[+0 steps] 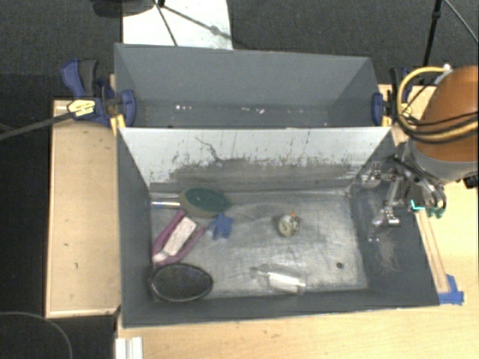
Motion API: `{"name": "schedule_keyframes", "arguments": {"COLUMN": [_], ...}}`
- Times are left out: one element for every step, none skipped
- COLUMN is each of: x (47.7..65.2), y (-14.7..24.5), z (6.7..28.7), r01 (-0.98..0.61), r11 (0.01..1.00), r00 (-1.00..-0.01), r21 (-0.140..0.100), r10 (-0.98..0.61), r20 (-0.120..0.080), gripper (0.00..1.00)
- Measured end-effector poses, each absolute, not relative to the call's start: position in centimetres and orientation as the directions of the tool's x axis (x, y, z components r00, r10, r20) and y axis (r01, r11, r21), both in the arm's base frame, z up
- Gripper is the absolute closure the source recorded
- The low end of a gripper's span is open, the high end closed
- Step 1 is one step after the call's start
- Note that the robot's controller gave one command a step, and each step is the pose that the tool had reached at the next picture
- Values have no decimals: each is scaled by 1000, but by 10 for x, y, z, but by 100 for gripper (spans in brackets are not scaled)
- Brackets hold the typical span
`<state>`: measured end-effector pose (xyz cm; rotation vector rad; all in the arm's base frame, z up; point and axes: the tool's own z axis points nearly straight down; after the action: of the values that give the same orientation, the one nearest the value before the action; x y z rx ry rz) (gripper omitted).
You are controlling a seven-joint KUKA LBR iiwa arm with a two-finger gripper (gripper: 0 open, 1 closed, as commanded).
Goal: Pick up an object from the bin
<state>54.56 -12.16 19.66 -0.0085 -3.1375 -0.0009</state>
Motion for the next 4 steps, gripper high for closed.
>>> {"name": "schedule_keyframes", "arguments": {"x": [588,562,511,571], "y": [-147,-145,-150,-30], "z": [71,73,101,73], "r01": [445,560,598,497], "r11": [896,829,801,868], "r00": [-896,-829,-801,-868], "r21": [6,14,1,4], "r10": [445,560,598,497], "r20": [-2,-2,0,-8], "gripper": [0,0,0,0]}}
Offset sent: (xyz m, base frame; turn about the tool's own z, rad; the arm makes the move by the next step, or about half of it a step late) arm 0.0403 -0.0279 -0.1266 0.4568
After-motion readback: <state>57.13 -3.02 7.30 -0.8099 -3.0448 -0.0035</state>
